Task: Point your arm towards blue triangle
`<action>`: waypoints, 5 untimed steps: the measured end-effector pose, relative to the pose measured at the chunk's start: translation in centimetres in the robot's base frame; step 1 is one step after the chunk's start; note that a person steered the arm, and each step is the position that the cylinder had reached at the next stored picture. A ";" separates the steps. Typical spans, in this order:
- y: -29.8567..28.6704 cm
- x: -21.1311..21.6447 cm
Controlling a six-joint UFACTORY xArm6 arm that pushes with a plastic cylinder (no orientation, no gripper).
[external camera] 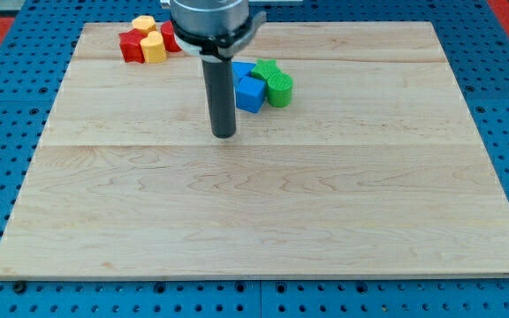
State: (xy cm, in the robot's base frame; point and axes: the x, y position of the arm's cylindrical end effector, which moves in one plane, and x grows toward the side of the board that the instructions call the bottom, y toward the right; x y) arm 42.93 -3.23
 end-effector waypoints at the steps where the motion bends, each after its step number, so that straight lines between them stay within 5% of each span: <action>1: 4.3 -0.5; 2: -1.6 -1.6; 3: -5.0 -8.1; 5: -1.9 -14.4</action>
State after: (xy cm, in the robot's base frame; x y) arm 28.57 -5.17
